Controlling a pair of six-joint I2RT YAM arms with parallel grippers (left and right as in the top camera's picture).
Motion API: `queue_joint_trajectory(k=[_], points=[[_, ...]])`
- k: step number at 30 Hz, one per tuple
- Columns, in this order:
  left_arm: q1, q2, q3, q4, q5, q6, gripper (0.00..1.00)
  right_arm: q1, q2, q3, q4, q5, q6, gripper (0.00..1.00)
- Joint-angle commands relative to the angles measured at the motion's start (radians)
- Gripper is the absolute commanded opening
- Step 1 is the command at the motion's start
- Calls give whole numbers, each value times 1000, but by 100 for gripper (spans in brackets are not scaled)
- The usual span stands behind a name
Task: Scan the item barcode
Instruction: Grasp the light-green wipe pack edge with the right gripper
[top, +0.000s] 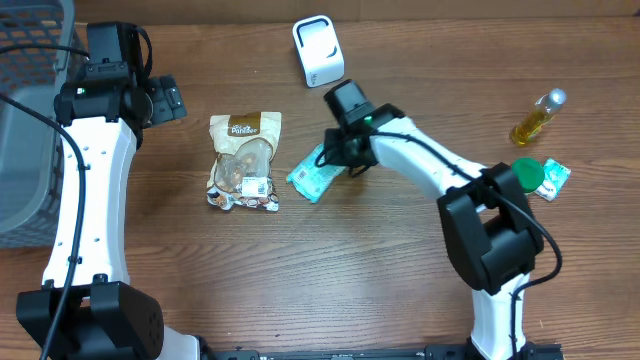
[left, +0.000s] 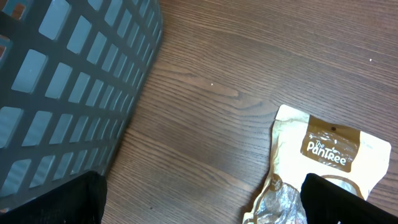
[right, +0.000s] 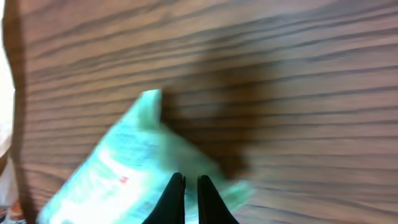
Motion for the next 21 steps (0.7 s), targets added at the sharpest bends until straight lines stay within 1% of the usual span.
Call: queue_joint_trajectory(k=[1, 4, 6, 7, 10, 12, 15, 16, 17, 19, 20, 21], points=[[-7, 4, 3, -2, -10, 19, 100, -7, -85, -14, -13, 30, 10, 8], [-7, 4, 3, -2, -10, 19, 99, -7, -98, -14, -20, 30, 10, 12], [-7, 4, 3, -2, -10, 19, 99, -7, -98, -14, -19, 31, 10, 19], [-7, 4, 3, -2, -10, 19, 100, -7, -97, -14, -20, 31, 10, 26], [-7, 4, 3, -2, -10, 19, 100, -21, -97, -14, -13, 31, 10, 37], [-7, 4, 3, -2, -10, 19, 99, -32, -97, -14, -11, 30, 11, 52], [-7, 4, 3, 3, 2, 8, 99, -47, -97, -15, -20, 26, 11, 64], [-7, 4, 3, 8, 23, -1, 99, -50, -97, -15, -24, 20, 10, 69], [-7, 4, 3, 17, 51, -9, 99, -55, -97, -15, -31, 16, 10, 75], [-7, 4, 3, 19, 171, -35, 100, -64, -97, -15, -43, 15, 10, 90], [-7, 4, 3, 18, 246, -35, 100, -69, -97, -15, -48, 15, 10, 95], [-7, 4, 3, 18, 320, -34, 100, -76, -97, -15, -55, 15, 10, 98]])
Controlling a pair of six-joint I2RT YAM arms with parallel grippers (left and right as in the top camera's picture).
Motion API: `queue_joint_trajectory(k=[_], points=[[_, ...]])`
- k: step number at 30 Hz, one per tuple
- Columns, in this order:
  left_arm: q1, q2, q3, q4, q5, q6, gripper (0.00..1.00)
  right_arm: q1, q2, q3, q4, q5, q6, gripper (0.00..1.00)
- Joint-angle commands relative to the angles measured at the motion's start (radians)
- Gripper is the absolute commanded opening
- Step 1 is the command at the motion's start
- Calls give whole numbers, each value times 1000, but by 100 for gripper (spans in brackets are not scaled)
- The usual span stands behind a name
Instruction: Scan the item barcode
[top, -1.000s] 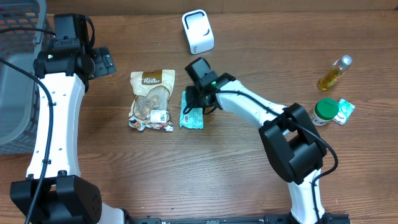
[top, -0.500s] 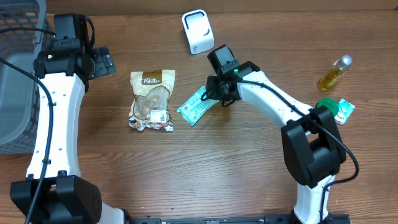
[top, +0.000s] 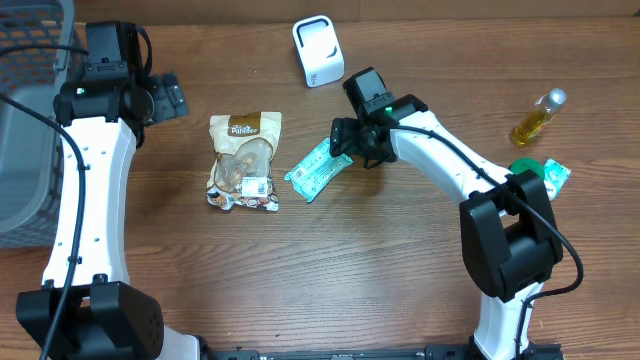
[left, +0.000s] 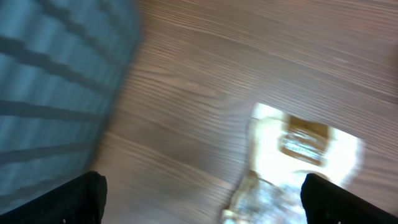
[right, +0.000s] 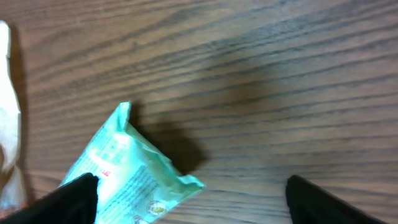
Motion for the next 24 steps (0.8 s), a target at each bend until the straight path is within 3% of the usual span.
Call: queue_joint_trajectory(k=[1, 4, 5, 6, 7, 9, 14, 15, 17, 24], points=[[-7, 4, 3, -3, 280, -23, 100, -25, -34, -9, -13, 2, -1, 100], [-8, 4, 2, -51, 430, -21, 97, -51, -34, -10, -29, -16, -22, 100], [-13, 5, -1, -64, 462, -12, 77, -61, -34, -10, -31, -36, -42, 100], [-19, 6, -7, -70, 494, 3, 45, -72, -34, -10, -31, -67, -65, 100], [-29, 6, -16, -71, 514, 11, 28, -82, -34, -10, -29, -97, -87, 100], [-55, 7, -46, -71, 525, 16, 7, -107, -34, -10, -27, -169, -112, 100], [-154, 17, -154, -12, 525, 51, 11, -158, -32, -11, -28, -246, -113, 100], [-178, 21, -178, 7, 523, 64, 5, -167, -32, -11, -28, -262, -129, 100], [-220, 33, -220, 46, 505, 74, 4, -180, -32, -11, -29, -302, -169, 100], [-324, 128, -274, 128, 429, 10, 4, -191, -32, -51, -20, -346, -217, 100]])
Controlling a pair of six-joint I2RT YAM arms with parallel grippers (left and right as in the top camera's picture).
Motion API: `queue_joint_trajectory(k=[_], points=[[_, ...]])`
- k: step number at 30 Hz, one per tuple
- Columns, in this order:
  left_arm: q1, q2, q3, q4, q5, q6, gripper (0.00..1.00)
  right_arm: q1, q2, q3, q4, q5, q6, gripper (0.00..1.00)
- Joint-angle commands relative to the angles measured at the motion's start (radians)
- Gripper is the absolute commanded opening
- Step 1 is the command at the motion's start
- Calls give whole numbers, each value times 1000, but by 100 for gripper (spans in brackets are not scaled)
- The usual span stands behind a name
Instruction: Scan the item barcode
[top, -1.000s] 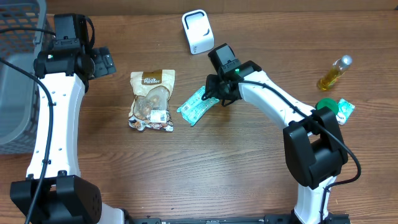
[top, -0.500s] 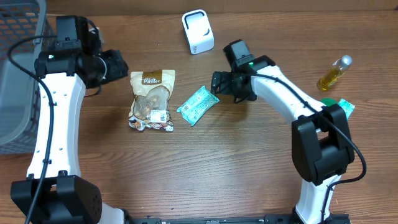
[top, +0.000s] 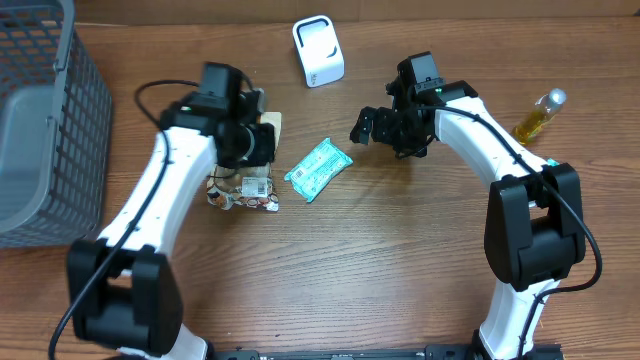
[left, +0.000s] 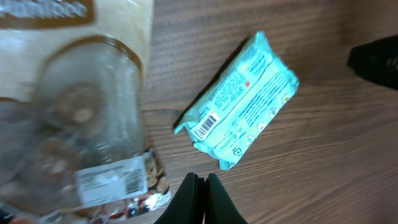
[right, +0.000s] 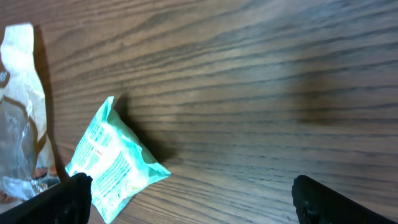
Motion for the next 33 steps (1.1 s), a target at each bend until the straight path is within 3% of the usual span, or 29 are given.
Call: queue_joint_trajectory(k=[1, 20, 33], points=[[-39, 63, -11, 18, -28, -17, 4, 0, -31, -51, 17, -43, -34, 100], [-120, 294, -11, 134, -33, -35, 4, 0, -30, -259, 332, -196, 81, 99], [-116, 345, -11, 135, -30, -35, 4, 40, 24, -293, 456, -293, 160, 79]])
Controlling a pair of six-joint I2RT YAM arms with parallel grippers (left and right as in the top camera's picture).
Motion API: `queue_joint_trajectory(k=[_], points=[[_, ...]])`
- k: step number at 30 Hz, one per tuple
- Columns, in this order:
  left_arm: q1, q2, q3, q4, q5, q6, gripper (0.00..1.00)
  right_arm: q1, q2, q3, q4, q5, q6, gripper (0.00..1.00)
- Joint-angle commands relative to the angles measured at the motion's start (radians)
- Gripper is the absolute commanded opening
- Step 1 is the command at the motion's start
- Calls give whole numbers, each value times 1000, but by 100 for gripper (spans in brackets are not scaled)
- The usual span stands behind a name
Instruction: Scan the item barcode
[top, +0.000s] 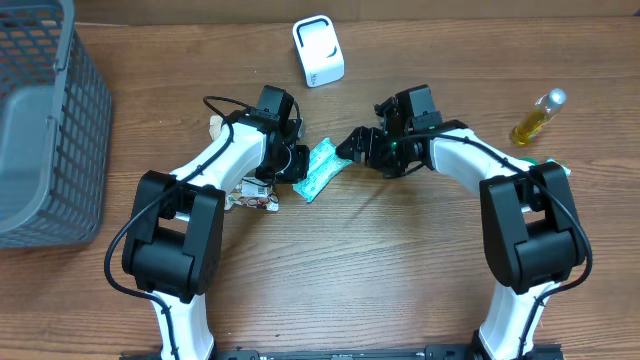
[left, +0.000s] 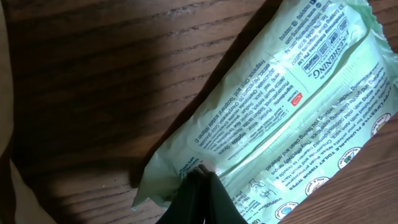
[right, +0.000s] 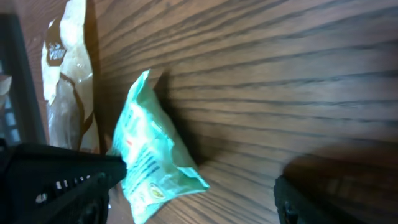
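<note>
The green wipes pack (top: 323, 169) lies flat on the wooden table, printed side up. It fills the left wrist view (left: 280, 118). My left gripper (top: 291, 160) is shut, and its tips (left: 199, 185) rest on the pack's left end seam. My right gripper (top: 357, 142) is open and low beside the pack's right end (right: 155, 163), with nothing between its fingers. The white scanner (top: 318, 50) stands at the back of the table. The pack's barcode cannot be made out.
A beige snack bag (top: 243, 190) lies left of the pack, partly under my left arm, and shows in the right wrist view (right: 65, 81). A grey basket (top: 45, 120) stands at the far left. A yellow bottle (top: 538, 118) is at the right.
My left gripper, still shut, went from above the snack bag to the pack's left end. My right gripper, still open, came left and lower to the pack's right end.
First my right gripper was shut at the pack while my left arm hung by the basket. Then the right gripper was open and off the pack. After that the left arm was over the snack bag. Now both grippers flank the pack.
</note>
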Motion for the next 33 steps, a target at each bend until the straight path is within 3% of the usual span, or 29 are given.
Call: queue_joint_trajectory(k=[1, 11, 20, 33], points=[[0, 64, -11, -1, -21, -11, 4, 29, 47, -12, 40, -47, 47, 78], [0, 64, -11, -8, -24, -11, 4, 53, 130, -12, 208, -163, 163, 63], [0, 64, -11, -8, -24, -11, 4, 53, 130, -12, 214, -204, 168, 35], [0, 64, -11, -8, -24, -11, 4, 53, 130, -12, 195, -203, 141, 31]])
